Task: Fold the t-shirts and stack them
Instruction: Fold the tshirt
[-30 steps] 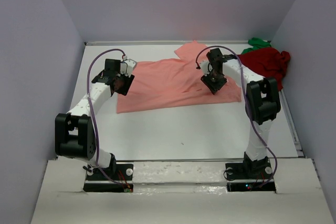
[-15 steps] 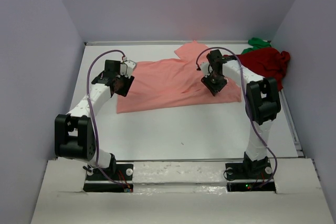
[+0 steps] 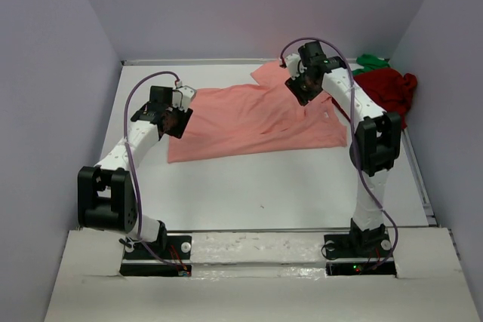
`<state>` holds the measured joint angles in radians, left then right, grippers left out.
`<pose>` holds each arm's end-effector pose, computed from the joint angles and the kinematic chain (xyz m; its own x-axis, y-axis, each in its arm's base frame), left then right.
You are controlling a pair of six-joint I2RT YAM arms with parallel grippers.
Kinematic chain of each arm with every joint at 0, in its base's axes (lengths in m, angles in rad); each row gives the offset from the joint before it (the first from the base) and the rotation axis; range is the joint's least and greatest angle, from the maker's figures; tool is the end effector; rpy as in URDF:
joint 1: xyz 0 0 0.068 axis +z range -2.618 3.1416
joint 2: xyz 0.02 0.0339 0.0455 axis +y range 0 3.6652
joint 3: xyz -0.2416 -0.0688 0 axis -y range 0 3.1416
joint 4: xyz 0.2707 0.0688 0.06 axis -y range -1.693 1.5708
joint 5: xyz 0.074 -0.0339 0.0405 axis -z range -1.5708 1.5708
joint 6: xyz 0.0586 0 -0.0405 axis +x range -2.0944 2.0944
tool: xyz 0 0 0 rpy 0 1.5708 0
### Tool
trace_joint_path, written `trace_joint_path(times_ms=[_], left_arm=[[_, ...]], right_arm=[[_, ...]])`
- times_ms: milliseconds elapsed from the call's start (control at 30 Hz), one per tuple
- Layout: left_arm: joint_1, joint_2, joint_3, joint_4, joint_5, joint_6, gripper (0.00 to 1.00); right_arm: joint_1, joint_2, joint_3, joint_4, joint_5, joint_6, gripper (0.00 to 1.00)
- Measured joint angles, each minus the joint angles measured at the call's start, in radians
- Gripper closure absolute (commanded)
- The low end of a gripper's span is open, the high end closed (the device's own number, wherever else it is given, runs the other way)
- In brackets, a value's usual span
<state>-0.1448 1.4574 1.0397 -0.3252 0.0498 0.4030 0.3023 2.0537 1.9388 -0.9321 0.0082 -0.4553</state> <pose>0.3578 -0.0551 0.2089 -0.5450 0.4753 -0.6907 0.4284 0.8660 0.2579 0.4529 0.1407 0.2412 -0.6133 -0.6519 -0.4461 -0.6274 0.7451 -0.2263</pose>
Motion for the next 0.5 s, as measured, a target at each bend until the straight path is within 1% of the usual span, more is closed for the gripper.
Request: trace_joint_path(times_ms=[267,500], left_arm=[[0.0,0.0,-0.01,0.003,0.0,0.0,0.42],[0.0,0.0,-0.019,0.001,0.0,0.003,0.42]], right_arm=[[0.0,0.109,0.008,-0.012,0.0,0.0,0.53],[0.0,0.12,-0.01,-0.013,0.0,-0.001,0.53]])
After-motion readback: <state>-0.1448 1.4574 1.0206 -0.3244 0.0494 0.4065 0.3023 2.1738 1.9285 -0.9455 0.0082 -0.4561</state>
